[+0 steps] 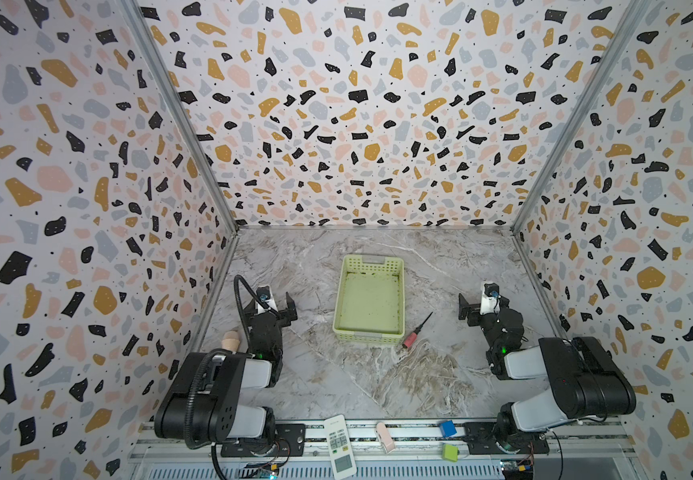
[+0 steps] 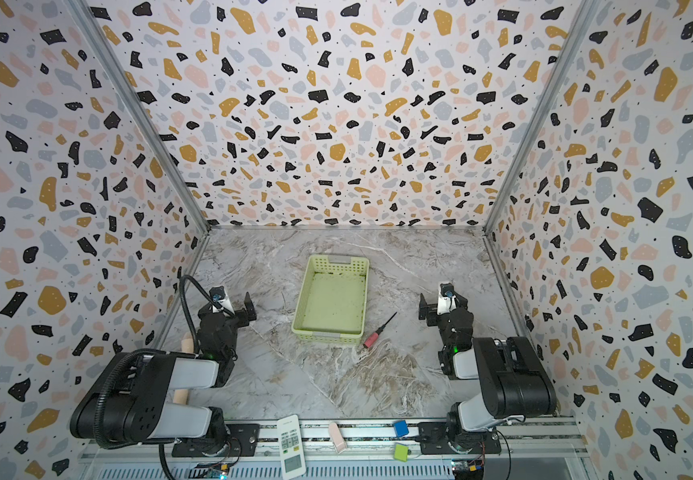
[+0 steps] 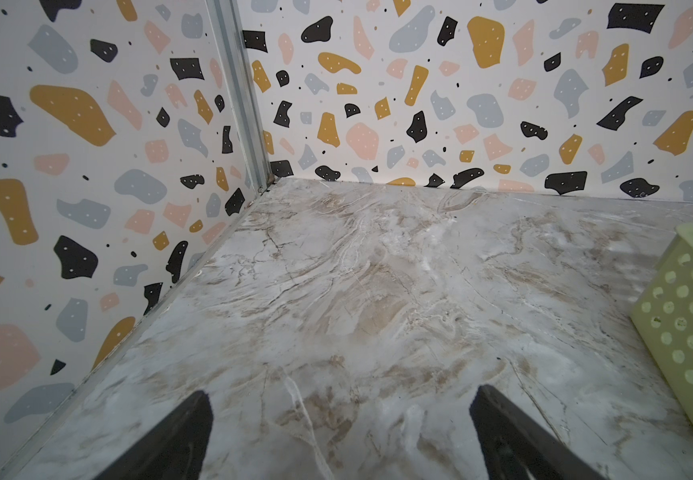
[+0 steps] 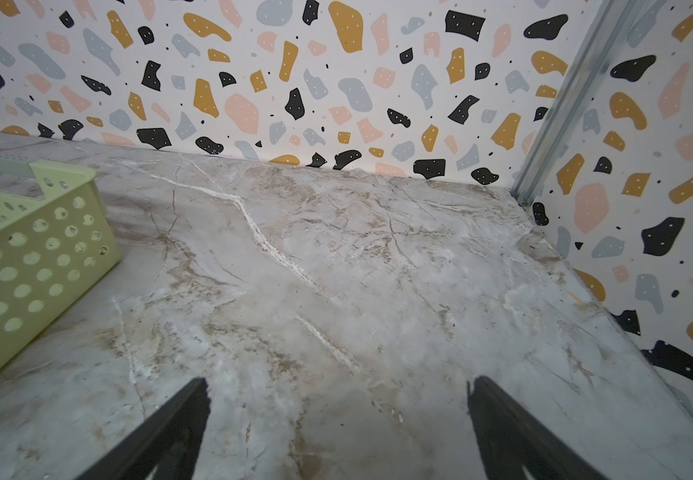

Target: Put the screwdriver in the bin

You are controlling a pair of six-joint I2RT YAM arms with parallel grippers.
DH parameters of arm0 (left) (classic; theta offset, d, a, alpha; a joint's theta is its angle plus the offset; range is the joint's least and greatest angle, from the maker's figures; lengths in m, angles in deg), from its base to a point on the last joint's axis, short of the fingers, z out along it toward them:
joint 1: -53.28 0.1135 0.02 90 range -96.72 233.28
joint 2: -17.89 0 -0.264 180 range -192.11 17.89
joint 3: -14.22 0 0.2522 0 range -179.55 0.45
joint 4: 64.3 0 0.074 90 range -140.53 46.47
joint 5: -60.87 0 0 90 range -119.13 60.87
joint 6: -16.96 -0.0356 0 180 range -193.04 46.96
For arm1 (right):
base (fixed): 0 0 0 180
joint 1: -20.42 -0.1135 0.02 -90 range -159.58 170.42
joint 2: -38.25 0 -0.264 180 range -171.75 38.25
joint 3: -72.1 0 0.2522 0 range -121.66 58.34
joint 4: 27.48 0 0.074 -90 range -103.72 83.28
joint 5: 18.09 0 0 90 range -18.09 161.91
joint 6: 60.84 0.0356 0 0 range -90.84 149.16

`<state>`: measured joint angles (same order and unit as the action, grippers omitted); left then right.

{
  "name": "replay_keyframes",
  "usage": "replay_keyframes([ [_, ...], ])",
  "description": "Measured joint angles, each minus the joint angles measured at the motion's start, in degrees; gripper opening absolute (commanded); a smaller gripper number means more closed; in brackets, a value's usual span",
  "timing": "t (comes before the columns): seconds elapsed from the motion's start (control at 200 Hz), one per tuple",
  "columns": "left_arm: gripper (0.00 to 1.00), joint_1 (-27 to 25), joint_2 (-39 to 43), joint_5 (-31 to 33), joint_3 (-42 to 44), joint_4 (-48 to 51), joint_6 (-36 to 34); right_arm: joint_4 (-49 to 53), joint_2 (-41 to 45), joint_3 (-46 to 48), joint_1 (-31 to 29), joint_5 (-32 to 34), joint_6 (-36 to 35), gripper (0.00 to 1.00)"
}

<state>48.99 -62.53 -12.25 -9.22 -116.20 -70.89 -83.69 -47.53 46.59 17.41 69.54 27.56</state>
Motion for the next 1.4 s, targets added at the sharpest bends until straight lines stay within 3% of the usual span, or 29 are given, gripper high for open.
replay_keyframes([
  [0.636,0.99,0.00,0.15,0.79,-0.07,0.22,0.13,0.00,0.00,0.00,0.81,-1.73,0.07,0.99],
  [0.741,1.00,0.00,3.21,1.81,-3.37,8.50,0.48,-0.02,0.04,0.00,0.81,-1.77,0.20,0.99],
  [0.861,1.00,0.00,9.03,3.54,-14.47,22.40,3.50,1.97,2.36,0.00,0.87,-1.46,0.52,0.99],
  [0.997,1.00,0.00,13.66,3.54,-28.81,32.92,8.98,13.49,10.86,-3.23,0.92,-0.94,2.38,0.99],
  [1.157,0.99,0.00,13.18,3.08,-44.92,44.06,13.55,30.56,21.86,-13.81,0.92,-1.05,6.99,0.99],
  [1.272,1.00,0.09,13.90,1.51,-46.88,47.52,17.22,43.06,24.04,-25.94,0.92,-1.49,10.45,0.99],
  [1.402,1.00,0.68,14.29,-3.02,-45.31,50.62,24.72,59.45,20.09,-42.56,-0.04,-0.02,13.44,0.99],
])
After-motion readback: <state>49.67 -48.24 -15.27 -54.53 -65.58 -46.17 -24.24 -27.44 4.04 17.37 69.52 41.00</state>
